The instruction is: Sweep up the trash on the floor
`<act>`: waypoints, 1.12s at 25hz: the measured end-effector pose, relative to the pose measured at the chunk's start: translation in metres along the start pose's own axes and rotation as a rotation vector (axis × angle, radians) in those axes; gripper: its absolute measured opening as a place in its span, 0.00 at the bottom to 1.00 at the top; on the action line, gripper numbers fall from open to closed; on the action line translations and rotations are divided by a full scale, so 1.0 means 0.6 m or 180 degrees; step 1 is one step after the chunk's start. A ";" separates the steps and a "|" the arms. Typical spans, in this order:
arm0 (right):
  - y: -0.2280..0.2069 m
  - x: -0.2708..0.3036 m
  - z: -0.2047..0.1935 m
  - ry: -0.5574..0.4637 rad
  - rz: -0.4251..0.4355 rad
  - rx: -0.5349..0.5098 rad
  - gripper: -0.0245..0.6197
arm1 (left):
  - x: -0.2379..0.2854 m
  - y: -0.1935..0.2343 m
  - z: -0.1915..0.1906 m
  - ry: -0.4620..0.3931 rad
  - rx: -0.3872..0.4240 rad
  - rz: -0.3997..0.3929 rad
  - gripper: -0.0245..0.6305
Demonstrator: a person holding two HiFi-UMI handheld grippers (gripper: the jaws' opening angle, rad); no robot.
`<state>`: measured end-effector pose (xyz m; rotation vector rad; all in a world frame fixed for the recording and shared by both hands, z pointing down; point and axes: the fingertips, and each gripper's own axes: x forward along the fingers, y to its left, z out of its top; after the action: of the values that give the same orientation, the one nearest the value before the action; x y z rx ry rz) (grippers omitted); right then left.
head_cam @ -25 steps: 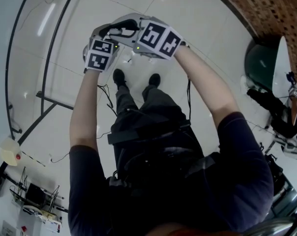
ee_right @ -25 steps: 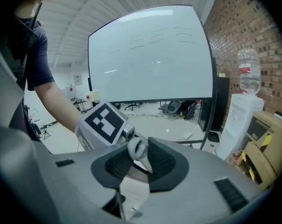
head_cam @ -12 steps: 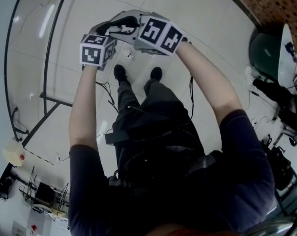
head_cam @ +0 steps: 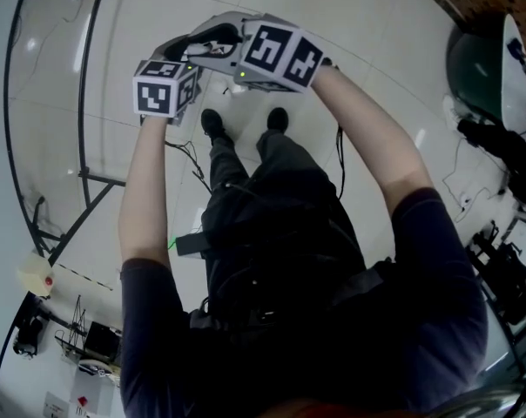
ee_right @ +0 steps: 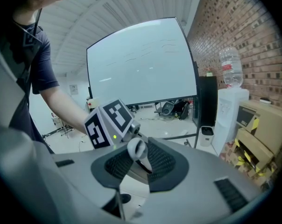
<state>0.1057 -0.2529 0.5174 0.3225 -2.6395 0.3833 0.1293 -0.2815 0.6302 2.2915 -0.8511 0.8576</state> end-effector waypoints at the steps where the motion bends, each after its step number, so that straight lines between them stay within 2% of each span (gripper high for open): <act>1: 0.000 -0.008 -0.004 -0.0001 0.0000 -0.0001 0.20 | 0.004 -0.008 0.002 0.0023 0.0017 -0.0011 0.25; 13: 0.001 -0.112 -0.043 -0.0092 -0.0047 0.0106 0.20 | 0.044 -0.112 0.022 0.0221 0.0118 -0.0128 0.25; 28: 0.009 -0.239 -0.102 -0.0183 -0.0162 0.0239 0.20 | 0.096 -0.244 0.039 0.0451 0.0361 -0.0299 0.25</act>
<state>0.2532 -0.2051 0.5023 0.4303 -2.6714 0.4637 0.2765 -0.2228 0.6177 2.3149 -0.6429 1.0354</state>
